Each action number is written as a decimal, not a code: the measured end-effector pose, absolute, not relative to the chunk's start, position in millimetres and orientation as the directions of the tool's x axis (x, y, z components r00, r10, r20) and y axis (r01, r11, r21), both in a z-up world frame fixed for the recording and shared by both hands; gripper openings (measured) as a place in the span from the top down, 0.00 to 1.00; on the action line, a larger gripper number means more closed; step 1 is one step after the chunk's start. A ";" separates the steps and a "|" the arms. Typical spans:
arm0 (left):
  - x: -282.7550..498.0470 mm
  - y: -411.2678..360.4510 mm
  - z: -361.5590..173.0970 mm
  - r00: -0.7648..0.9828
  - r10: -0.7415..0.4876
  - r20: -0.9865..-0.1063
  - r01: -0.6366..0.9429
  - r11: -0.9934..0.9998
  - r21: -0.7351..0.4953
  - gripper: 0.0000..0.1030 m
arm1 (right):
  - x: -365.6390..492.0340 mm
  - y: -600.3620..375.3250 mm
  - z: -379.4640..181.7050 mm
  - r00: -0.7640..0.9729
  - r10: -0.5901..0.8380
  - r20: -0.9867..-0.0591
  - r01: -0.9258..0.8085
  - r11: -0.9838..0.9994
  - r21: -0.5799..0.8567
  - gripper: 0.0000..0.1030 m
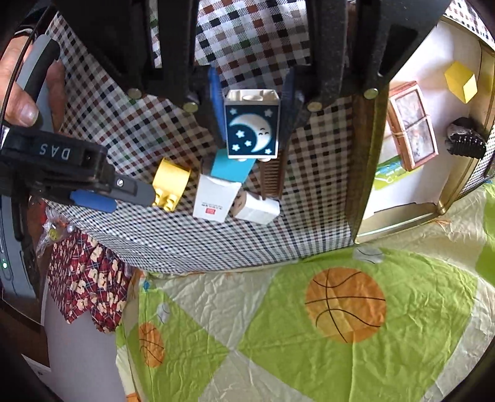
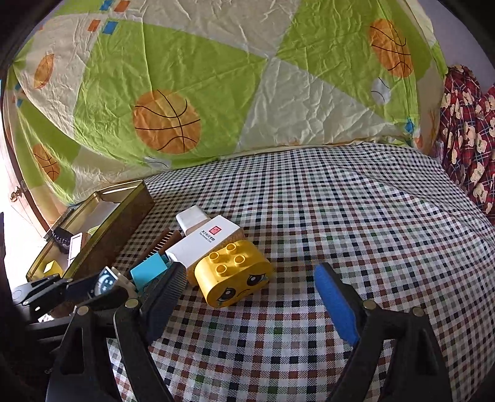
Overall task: Organize rigid objects
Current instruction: 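Grasp the moon-print block with the left gripper while the right gripper grasps the yellow eyed Duplo brick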
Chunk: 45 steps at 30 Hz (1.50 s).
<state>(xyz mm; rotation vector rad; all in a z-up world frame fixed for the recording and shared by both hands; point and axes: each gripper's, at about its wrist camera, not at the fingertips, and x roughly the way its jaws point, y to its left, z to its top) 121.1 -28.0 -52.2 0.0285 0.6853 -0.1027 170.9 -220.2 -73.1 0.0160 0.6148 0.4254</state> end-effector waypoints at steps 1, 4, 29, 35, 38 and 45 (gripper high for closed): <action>122.2 -26.6 -50.9 0.776 -0.081 -0.625 0.097 0.995 -0.008 0.71 | 172.1 -217.4 -73.0 0.733 0.387 -0.560 -0.388 0.913 0.123 0.16; 129.5 -23.6 -48.5 0.786 -0.073 -0.614 0.079 0.997 -0.018 0.71 | 178.9 -206.7 -75.1 0.713 0.382 -0.588 -0.418 0.905 0.080 0.16; 129.3 -15.6 -40.6 0.825 -0.077 -0.560 0.055 0.997 -0.057 0.71 | 203.5 -181.1 -86.3 0.634 0.346 -0.691 -0.478 0.878 0.001 0.30; 124.6 -15.9 -39.3 0.840 -0.072 -0.539 0.049 0.997 -0.056 0.71 | 195.6 -182.2 -78.5 0.678 0.345 -0.649 -0.471 0.882 -0.023 0.30; 122.5 -16.3 -38.0 0.847 -0.066 -0.527 0.046 0.998 -0.051 0.71 | 192.1 -182.7 -75.5 0.693 0.347 -0.632 -0.468 0.883 -0.029 0.30; 118.9 -16.5 -35.3 0.861 -0.054 -0.506 0.038 0.998 -0.043 0.71 | 181.0 -184.1 -70.6 0.726 0.364 -0.583 -0.472 0.881 -0.038 0.30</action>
